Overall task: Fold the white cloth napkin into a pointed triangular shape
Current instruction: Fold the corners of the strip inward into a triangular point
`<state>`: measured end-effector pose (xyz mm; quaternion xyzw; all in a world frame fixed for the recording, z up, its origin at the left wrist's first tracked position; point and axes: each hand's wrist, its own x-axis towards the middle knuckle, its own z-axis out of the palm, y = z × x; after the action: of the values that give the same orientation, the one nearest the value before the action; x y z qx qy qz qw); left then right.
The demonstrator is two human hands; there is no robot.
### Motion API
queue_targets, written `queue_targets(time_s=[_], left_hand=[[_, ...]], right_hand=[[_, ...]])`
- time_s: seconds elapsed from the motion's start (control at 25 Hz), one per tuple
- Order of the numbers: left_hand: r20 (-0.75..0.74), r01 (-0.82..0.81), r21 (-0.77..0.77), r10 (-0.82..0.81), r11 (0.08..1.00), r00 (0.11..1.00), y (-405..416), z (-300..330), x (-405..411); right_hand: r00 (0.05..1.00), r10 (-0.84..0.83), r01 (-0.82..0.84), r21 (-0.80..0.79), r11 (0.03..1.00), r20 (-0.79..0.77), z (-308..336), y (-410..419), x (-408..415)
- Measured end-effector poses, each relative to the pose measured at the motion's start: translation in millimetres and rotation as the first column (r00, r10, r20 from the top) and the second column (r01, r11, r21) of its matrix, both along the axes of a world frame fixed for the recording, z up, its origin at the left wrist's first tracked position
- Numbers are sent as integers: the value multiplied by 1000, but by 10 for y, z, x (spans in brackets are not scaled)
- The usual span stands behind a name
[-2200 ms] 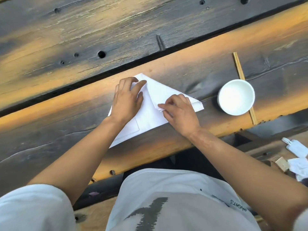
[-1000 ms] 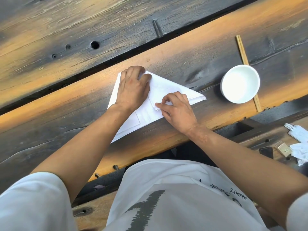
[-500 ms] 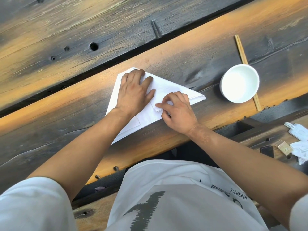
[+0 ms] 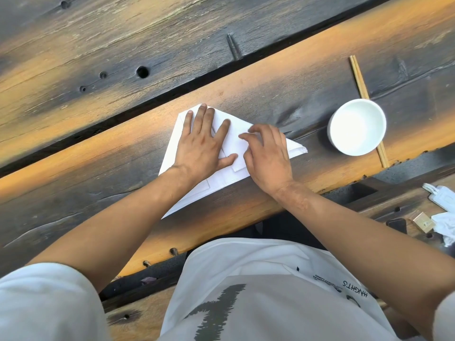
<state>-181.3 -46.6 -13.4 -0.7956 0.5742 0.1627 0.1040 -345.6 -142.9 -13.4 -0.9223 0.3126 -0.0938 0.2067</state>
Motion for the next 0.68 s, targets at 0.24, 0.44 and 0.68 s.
queue_targets(time_s=[0.24, 0.44, 0.68], left_hand=[[6, -13, 48, 13, 999, 1000, 3, -7, -17], [1, -19, 95, 19, 995, 1000, -9, -2, -34], [54, -8, 169, -1, 986, 999, -63, 21, -86]], right_hand=[[907, 209, -199, 67, 978, -366, -185, 76, 179], [880, 229, -221, 68, 973, -416, -220, -44, -2], [845, 191, -174, 82, 981, -499, -197, -304, -638]])
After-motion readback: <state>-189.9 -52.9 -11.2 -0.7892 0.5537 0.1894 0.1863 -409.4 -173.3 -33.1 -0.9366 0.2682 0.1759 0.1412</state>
